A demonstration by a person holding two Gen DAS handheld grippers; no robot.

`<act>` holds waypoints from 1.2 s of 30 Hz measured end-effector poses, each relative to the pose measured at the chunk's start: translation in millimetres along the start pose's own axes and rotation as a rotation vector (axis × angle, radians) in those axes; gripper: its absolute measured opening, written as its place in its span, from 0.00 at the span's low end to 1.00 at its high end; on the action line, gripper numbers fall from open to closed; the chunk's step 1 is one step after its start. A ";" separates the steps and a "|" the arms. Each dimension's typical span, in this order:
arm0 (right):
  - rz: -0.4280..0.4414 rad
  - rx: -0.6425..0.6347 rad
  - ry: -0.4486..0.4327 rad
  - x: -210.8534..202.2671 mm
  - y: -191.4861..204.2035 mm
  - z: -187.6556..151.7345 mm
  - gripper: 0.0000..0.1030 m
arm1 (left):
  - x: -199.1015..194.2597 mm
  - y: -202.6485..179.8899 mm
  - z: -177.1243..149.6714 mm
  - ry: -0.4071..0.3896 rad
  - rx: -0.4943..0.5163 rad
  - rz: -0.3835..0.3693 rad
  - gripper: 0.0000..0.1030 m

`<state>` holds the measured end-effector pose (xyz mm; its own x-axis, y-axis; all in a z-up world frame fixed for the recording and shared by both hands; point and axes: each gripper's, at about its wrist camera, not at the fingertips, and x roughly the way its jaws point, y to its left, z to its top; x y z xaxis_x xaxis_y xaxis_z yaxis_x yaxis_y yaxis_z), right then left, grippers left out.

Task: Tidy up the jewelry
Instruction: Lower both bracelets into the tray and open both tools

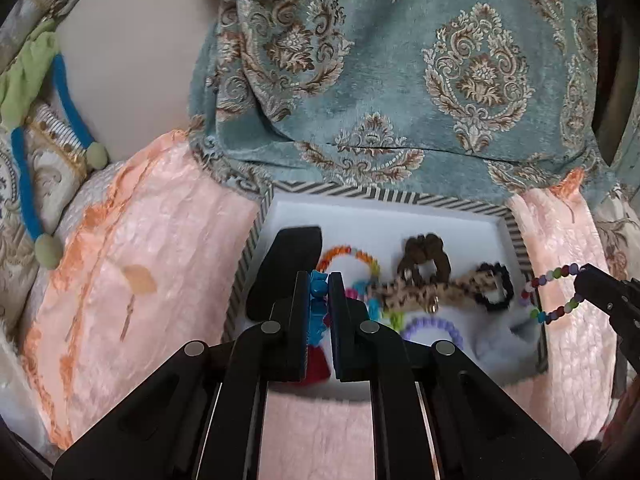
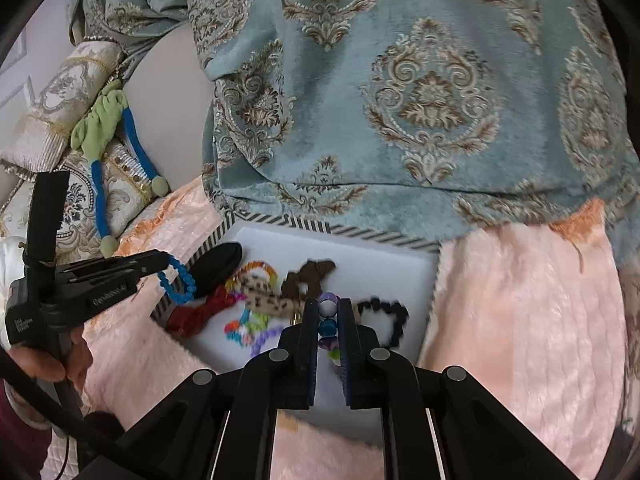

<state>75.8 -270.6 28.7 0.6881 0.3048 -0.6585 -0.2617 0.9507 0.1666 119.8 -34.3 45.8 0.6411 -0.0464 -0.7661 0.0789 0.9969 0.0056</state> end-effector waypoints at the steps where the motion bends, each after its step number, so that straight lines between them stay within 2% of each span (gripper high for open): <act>1: 0.002 0.000 0.001 5.4 0.9 4.1 0.08 | 5.9 -3.0 4.4 0.002 0.006 0.002 0.07; 8: 0.014 0.016 0.017 58.6 2.2 33.7 0.08 | 52.2 -23.2 32.7 0.022 0.016 -0.013 0.07; 12: -0.009 0.027 0.037 88.6 -8.3 42.0 0.08 | 79.7 -26.8 42.5 0.046 0.007 -0.030 0.07; 20: -0.153 0.080 0.155 138.4 -63.2 37.2 0.08 | 130.2 -11.6 32.2 0.119 -0.036 0.014 0.07; 25: -0.171 0.098 0.186 147.8 -73.4 29.2 0.08 | 142.9 -7.0 25.1 0.141 -0.042 0.040 0.08; 26: -0.175 0.096 0.189 147.4 -72.4 27.8 0.09 | 142.1 -6.8 25.0 0.139 -0.045 0.040 0.08; 27: -0.175 0.096 0.188 146.1 -71.3 27.5 0.16 | 141.1 -6.8 25.4 0.138 -0.046 0.039 0.09; 28: -0.173 0.096 0.184 143.7 -69.8 26.3 0.31 | 139.4 -7.3 25.7 0.136 -0.045 0.037 0.14; 29: -0.169 0.097 0.172 139.4 -67.3 25.6 0.38 | 137.0 -8.2 26.1 0.133 -0.044 0.033 0.26; 30: -0.166 0.096 0.160 135.1 -65.0 24.9 0.43 | 133.3 -9.3 25.8 0.127 -0.045 0.027 0.32; 31: -0.164 0.091 0.145 129.6 -60.6 23.6 0.43 | 127.2 -11.3 24.7 0.118 -0.052 0.010 0.39; 32: -0.162 0.076 0.136 123.6 -54.8 22.0 0.43 | 122.4 -11.6 22.6 0.109 -0.058 -0.001 0.42; 36: -0.156 0.057 0.103 100.6 -38.6 15.6 0.43 | 101.7 -14.0 13.9 0.079 -0.057 0.008 0.45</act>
<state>165.6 -275.7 -32.6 0.6435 0.1488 -0.7508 -0.1165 0.9885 0.0961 194.5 -53.9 -23.2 0.5792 -0.0357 -0.8144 0.0295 0.9993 -0.0228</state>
